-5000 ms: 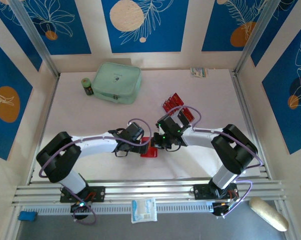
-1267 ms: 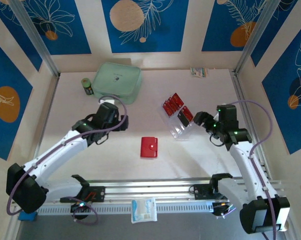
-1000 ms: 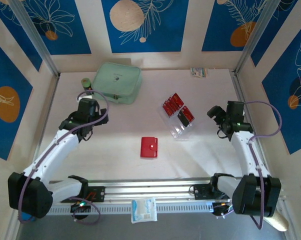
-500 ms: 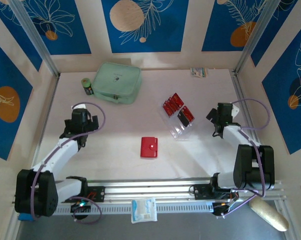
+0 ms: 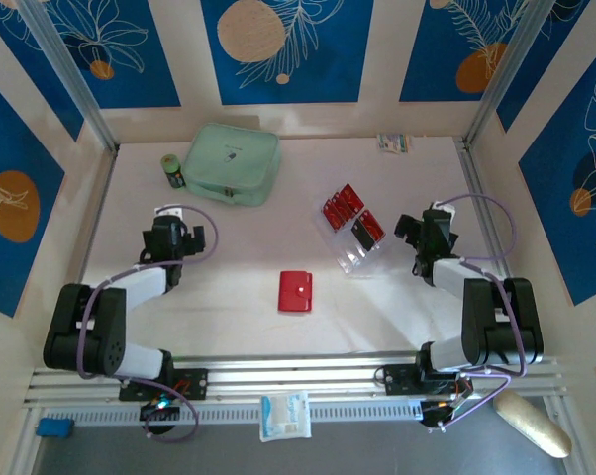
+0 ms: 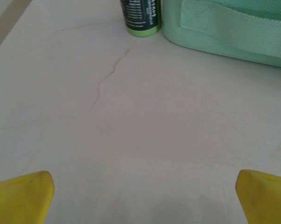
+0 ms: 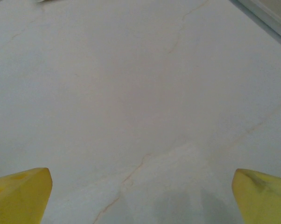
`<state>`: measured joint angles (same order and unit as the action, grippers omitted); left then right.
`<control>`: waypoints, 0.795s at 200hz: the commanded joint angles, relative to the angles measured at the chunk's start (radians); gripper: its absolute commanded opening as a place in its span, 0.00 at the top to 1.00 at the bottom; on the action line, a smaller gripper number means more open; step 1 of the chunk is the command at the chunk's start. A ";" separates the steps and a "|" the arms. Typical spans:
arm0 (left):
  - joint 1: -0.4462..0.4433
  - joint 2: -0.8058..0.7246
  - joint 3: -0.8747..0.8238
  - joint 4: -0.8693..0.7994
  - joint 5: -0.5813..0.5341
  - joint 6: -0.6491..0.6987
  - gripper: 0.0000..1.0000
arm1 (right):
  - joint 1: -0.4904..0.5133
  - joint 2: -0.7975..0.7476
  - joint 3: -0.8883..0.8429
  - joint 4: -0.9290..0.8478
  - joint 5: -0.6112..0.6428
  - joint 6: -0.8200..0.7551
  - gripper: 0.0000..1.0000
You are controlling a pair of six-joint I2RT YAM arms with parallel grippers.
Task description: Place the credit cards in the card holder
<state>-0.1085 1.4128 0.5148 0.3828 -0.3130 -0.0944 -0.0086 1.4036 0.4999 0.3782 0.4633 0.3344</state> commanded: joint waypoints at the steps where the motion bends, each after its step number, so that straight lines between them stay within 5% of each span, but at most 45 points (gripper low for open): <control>1: 0.010 0.024 -0.014 0.150 0.069 0.040 0.00 | 0.015 -0.029 -0.033 0.164 -0.106 -0.092 0.01; 28: 0.010 0.050 -0.002 0.184 0.146 0.107 0.00 | 0.023 -0.021 -0.062 0.249 -0.206 -0.172 0.01; 64: 0.021 0.111 -0.064 0.374 0.232 0.154 0.00 | 0.045 0.133 -0.172 0.627 -0.217 -0.216 0.01; 99: 0.035 0.114 -0.078 0.404 0.283 0.150 0.00 | 0.025 0.118 -0.101 0.462 -0.232 -0.194 0.01; 120: 0.035 0.164 -0.172 0.643 0.261 0.150 0.00 | 0.029 0.123 -0.100 0.466 -0.223 -0.198 0.01; 159: 0.036 0.155 -0.132 0.541 0.246 0.139 0.00 | 0.034 0.120 -0.104 0.471 -0.216 -0.200 0.01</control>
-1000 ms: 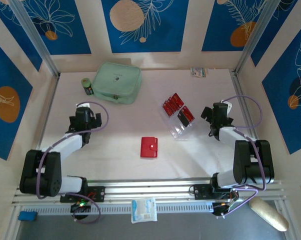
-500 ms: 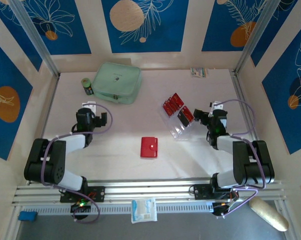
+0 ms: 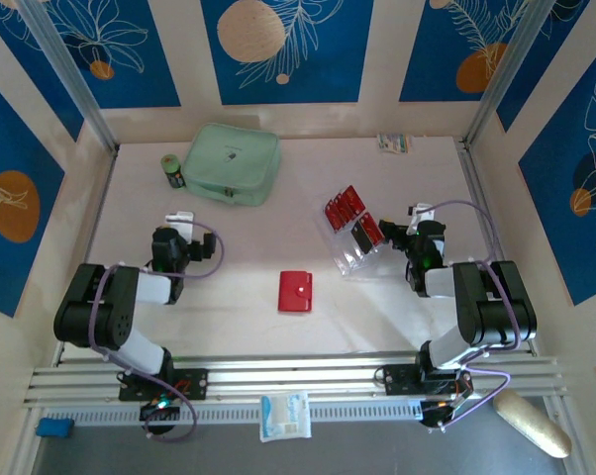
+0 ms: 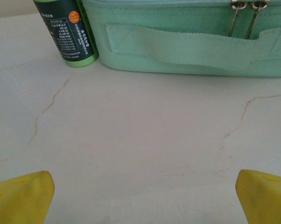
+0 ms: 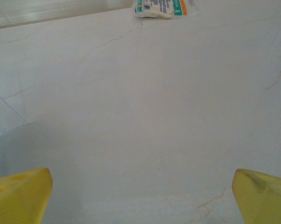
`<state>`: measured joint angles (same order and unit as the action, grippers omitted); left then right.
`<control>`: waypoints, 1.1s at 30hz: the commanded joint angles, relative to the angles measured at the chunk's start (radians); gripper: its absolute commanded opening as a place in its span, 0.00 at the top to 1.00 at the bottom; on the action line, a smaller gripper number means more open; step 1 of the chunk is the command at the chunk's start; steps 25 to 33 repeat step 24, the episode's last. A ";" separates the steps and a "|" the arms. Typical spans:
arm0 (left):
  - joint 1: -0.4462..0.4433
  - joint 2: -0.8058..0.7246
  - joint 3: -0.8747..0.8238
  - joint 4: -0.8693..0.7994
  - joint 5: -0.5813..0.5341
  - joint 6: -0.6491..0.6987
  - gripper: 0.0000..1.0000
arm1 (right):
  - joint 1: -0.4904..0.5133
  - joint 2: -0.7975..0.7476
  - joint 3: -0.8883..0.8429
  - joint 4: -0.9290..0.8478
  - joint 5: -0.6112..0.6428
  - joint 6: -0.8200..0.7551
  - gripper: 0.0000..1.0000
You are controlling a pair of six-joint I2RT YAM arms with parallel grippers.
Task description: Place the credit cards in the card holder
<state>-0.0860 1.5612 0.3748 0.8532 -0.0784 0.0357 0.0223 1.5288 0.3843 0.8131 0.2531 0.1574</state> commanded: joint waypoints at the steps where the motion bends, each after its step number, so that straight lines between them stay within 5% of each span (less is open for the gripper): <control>1: 0.015 0.007 0.008 0.068 0.011 0.008 0.00 | 0.003 -0.006 0.011 0.036 -0.004 -0.024 0.01; 33: 0.014 0.007 0.008 0.068 0.006 0.009 0.00 | 0.007 -0.006 0.013 0.033 -0.004 -0.027 0.01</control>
